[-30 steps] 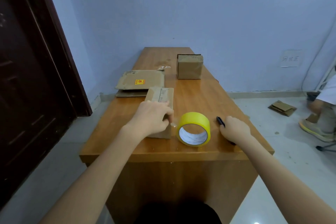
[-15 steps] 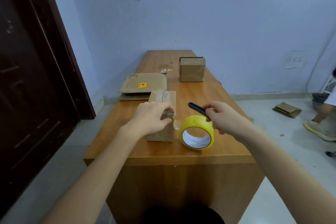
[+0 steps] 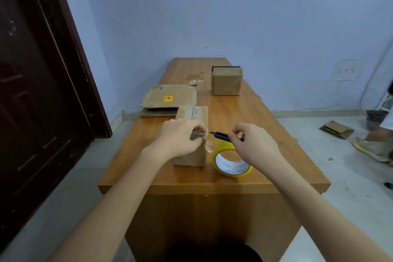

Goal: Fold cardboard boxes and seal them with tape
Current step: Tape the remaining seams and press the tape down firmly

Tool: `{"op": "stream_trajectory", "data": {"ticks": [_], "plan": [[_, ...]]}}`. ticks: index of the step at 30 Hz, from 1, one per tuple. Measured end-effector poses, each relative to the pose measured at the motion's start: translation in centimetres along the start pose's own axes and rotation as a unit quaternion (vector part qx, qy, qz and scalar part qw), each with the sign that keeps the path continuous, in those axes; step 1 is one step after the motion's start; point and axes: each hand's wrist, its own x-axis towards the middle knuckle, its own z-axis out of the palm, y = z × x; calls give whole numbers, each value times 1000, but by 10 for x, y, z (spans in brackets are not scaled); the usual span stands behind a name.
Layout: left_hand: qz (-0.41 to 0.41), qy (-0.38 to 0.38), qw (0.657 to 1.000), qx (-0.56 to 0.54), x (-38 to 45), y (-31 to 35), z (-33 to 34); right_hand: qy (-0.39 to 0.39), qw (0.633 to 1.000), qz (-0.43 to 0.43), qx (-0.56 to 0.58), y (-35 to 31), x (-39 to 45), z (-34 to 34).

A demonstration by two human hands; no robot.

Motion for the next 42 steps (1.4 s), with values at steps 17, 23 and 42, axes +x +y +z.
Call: {"op": "stream_trajectory", "data": {"ticks": [17, 23, 42], "plan": [[9, -51, 999, 8, 3, 0, -5, 7, 1000, -29, 5, -14, -46, 5], [8, -67, 998, -21, 5, -2, -6, -3, 997, -77, 4, -23, -65, 11], [-3, -77, 996, -55, 3, -2, -9, 36, 999, -30, 23, -4, -53, 20]]}}
